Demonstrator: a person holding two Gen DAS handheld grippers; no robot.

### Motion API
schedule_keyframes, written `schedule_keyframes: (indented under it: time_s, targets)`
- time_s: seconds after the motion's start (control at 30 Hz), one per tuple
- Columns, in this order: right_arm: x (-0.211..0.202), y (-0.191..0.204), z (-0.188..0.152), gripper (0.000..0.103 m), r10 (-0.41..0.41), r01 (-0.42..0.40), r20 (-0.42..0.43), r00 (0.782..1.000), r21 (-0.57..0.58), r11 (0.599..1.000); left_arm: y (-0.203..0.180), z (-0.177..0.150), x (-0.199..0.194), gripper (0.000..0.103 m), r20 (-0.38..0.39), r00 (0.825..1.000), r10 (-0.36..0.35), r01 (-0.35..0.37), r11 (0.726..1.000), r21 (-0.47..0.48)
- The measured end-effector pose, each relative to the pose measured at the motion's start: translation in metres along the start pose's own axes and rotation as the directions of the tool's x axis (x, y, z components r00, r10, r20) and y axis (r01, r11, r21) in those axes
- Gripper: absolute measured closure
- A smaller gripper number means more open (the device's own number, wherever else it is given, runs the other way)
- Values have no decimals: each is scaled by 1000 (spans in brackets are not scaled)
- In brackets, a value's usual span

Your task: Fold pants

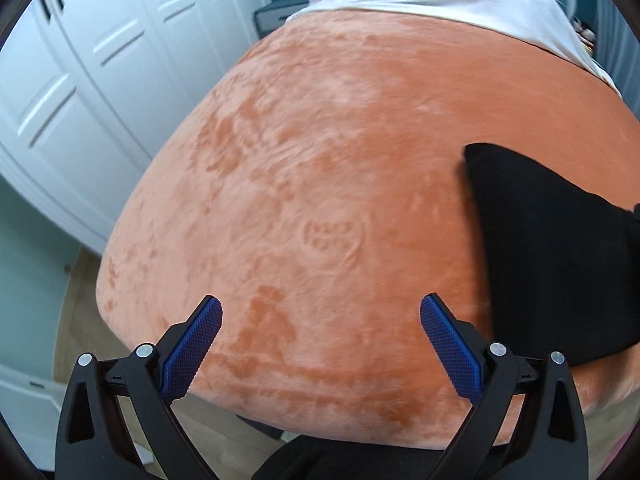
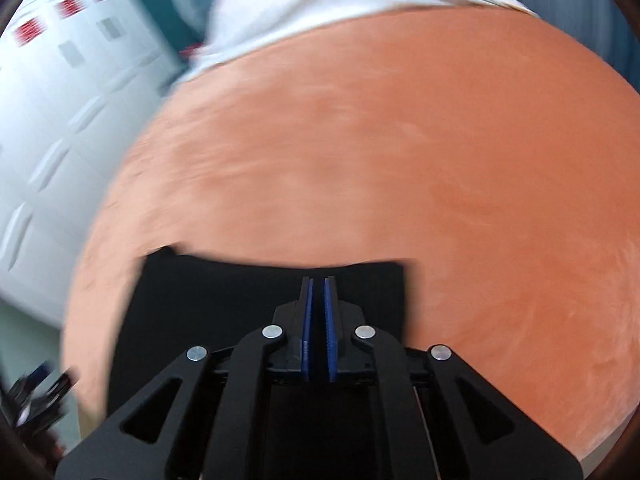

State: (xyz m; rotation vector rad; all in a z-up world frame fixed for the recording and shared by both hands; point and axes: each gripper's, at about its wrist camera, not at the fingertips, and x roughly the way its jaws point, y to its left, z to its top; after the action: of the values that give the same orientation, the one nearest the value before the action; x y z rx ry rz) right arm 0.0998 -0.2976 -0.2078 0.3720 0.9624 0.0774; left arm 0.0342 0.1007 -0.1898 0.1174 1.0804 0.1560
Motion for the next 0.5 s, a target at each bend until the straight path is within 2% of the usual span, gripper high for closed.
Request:
schedule_keyframes:
  time_s: [0.07, 0.17, 0.23, 0.3, 0.37, 0.43, 0.47, 0.5]
  targets:
    - [-3, 44, -13, 97, 76, -78, -25, 997, -85, 993, 6, -1, 3, 5, -15, 1000, -11, 11, 1000, -20]
    - [27, 103, -31, 97, 164, -181, -116, 980, -156, 971, 10, -2, -1, 5, -9, 1000, -10, 9, 1000, -23]
    - [57, 138, -53, 97, 157, -193, -178, 972, -210, 958, 11, -3, -6, 5, 4, 1000, -11, 11, 1000, -18]
    - [67, 157, -69, 99, 103, -152, -177, 979, -295, 943, 14, -2, -10, 5, 12, 1000, -10, 10, 1000, -16]
    - [55, 171, -63, 97, 99, -140, -155, 983, -282, 949, 18, -1, -12, 5, 21, 1000, -12, 12, 1000, -18]
    - [31, 171, -59, 97, 168, -198, -130, 977, -280, 939, 20, 0, -13, 5, 26, 1000, -16, 16, 1000, -27]
    - [24, 175, -62, 97, 153, -180, -111, 982, -304, 935, 21, 1, -12, 5, 25, 999, -25, 26, 999, -33]
    - [30, 173, -68, 97, 138, -172, -128, 982, -316, 933, 20, 2, -12, 5, 25, 999, -32, 33, 999, -37]
